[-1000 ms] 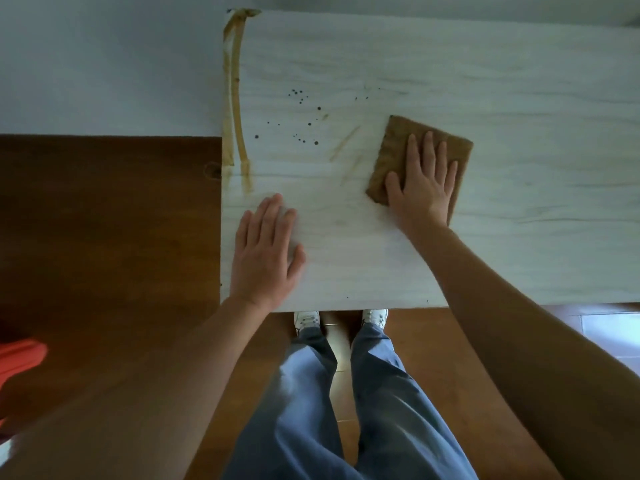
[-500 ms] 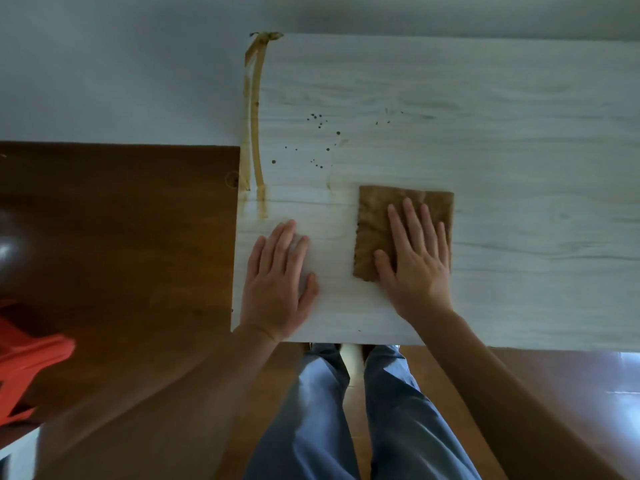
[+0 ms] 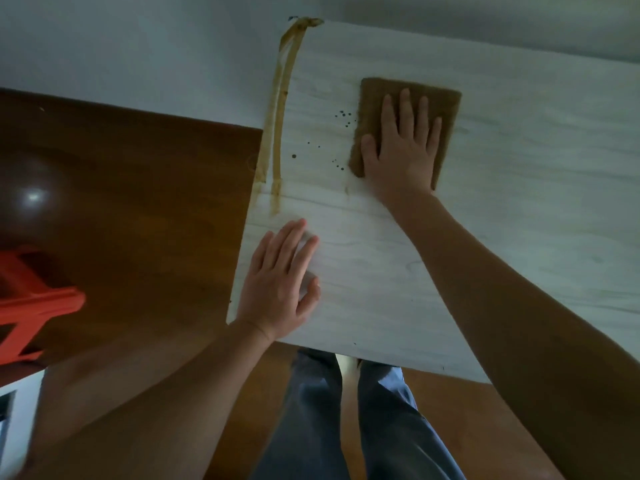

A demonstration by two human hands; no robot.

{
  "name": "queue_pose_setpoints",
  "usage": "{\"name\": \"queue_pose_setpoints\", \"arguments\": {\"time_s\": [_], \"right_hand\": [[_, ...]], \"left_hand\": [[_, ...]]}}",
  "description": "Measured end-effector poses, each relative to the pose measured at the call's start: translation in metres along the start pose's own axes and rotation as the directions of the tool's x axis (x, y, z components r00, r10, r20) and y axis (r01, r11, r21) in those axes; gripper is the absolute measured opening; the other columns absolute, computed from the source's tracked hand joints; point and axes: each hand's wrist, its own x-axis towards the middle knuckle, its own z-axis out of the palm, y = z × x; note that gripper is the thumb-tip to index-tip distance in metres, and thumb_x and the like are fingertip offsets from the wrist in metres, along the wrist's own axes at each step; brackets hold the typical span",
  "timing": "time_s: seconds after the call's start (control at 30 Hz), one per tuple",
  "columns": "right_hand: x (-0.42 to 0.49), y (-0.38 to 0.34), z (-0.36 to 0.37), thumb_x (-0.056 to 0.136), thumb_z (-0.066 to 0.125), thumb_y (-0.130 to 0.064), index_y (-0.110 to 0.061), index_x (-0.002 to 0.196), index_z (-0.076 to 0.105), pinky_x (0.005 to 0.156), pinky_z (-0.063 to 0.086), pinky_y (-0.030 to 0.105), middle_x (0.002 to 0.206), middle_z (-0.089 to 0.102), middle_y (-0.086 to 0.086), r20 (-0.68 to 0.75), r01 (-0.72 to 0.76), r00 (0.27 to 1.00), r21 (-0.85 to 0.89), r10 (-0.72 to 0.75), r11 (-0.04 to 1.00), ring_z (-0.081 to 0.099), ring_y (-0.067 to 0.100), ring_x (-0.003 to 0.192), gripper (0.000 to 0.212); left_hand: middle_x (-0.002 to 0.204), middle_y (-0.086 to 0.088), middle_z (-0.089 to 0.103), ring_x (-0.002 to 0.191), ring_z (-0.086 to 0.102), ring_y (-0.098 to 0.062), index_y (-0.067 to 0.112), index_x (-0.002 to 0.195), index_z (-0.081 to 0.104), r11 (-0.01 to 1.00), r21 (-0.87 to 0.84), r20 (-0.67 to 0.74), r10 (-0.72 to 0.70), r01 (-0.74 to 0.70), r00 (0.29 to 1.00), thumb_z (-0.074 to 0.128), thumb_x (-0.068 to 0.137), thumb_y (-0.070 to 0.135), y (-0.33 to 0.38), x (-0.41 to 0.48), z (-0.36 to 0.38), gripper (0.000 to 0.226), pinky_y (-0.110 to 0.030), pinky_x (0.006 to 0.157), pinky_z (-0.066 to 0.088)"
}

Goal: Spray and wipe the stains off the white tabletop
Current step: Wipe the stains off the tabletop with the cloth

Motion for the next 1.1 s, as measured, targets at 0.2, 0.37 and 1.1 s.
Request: {"name": "queue_pose_setpoints", "arguments": {"time_s": [0.2,0.37,1.1], "right_hand": [[-0.076,-0.012,0.023,0.102,0.034,-0.048,-0.022,0.162,0.015,0.127,-0.002,0.048,0.170,0.009,0.004,0.025,0.228,0.973,0.024,-0.229,0.973,0.001,0.027,0.157,0.068],[-0.135,0.048,0.018,0.101,0.036,-0.053,-0.026,0.162,0.013,0.127,-0.003,0.044,0.171,0.007,-0.001,0.064,0.186,0.980,0.022,-0.187,0.982,-0.003,0.020,0.157,0.070],[0.005,-0.044,0.014,0.098,0.039,-0.054,-0.023,0.162,0.018,0.127,-0.002,0.048,0.170,0.010,0.006,0.023,0.342,0.939,-0.010,-0.342,0.940,0.002,0.029,0.157,0.074]], "left_hand": [[0.169,-0.015,0.028,0.159,0.021,-0.030,0.009,0.155,0.043,1.000,0.004,0.003,0.007,-0.007,1.000,0.046,0.102,0.039,0.000,-0.001,0.001,0.061,-0.053,0.128,0.022],[0.168,-0.015,0.028,0.159,0.020,-0.029,0.010,0.154,0.042,1.000,0.002,-0.004,0.004,-0.004,1.000,0.043,0.101,0.042,0.000,-0.001,0.001,0.062,-0.052,0.127,0.022],[0.169,-0.015,0.026,0.160,0.019,-0.029,0.011,0.153,0.045,0.999,-0.031,-0.006,-0.017,0.017,1.000,0.053,0.100,0.040,0.000,-0.002,-0.001,0.061,-0.053,0.127,0.023]]}}
